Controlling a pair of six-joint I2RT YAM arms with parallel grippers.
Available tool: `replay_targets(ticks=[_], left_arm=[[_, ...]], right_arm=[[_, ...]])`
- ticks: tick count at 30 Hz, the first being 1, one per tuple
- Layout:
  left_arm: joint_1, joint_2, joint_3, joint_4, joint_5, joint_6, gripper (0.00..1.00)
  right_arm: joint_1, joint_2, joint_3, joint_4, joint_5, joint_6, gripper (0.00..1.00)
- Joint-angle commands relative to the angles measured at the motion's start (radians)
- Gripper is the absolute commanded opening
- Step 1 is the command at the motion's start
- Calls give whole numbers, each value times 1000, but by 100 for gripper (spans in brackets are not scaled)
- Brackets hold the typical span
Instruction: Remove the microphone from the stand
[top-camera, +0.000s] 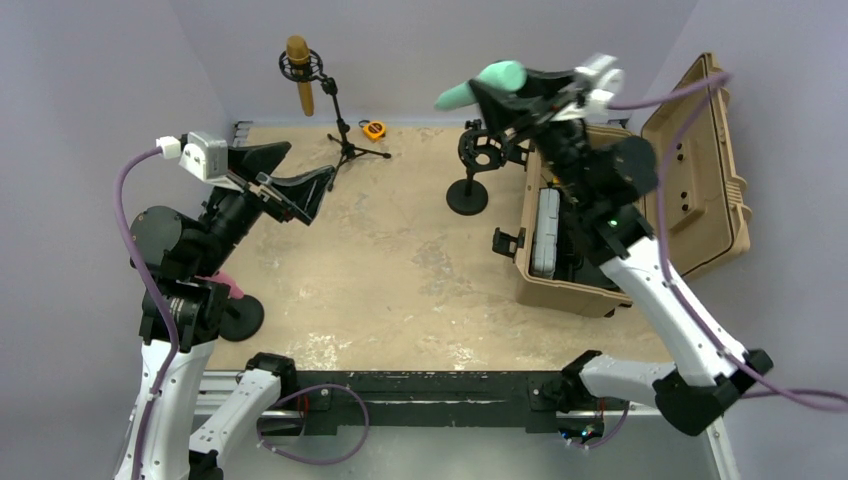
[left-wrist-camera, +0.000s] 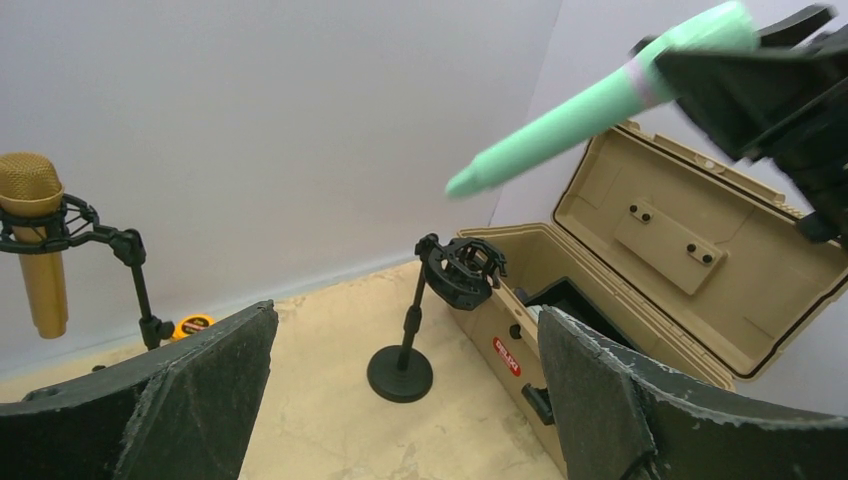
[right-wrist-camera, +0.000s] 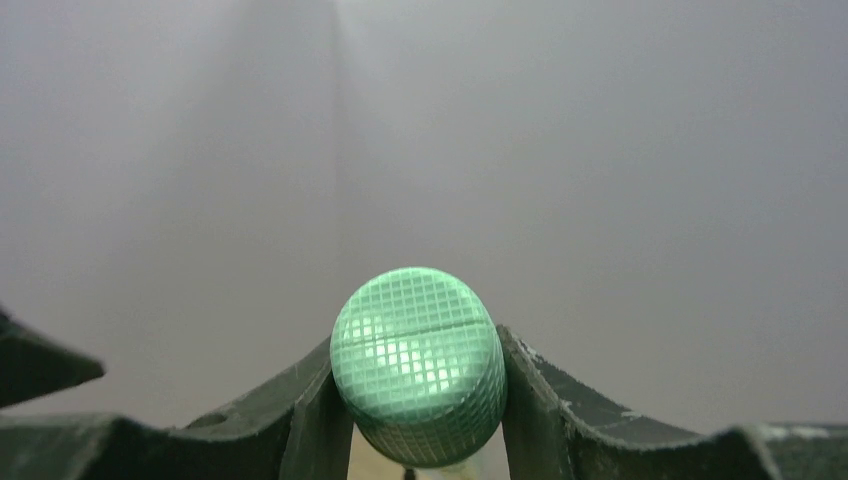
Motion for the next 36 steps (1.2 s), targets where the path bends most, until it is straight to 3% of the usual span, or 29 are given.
replay_targets(ticks=[1,3,7,10,16,26,36], left_arm=[[-5,-13,-2,-2,-82,-10,96],[-6,-34,-5,-25,-159,-4,94],[-6,-79,-24,-68,-377,-3,93],[-6,-87,-25,-92,-454,-8,93],[-6,-73,-19,-99,-449,-15,93],[-6,-55,-16,-101,-454,0,92],[-20,62,85,-203,-390,-10,92]], right_arm=[[189,132,-20,-109,-109,-24,12],[255,180,-47,-113,-49,8,10],[319,248,-135,-83,-56,87,6],[374,325,-175,-59,-74,137,3],[429,440,-221,-55,-209,171,0],[421,513,-346,154,-544,178,1],[269,594,-385,256,-404,227,4]])
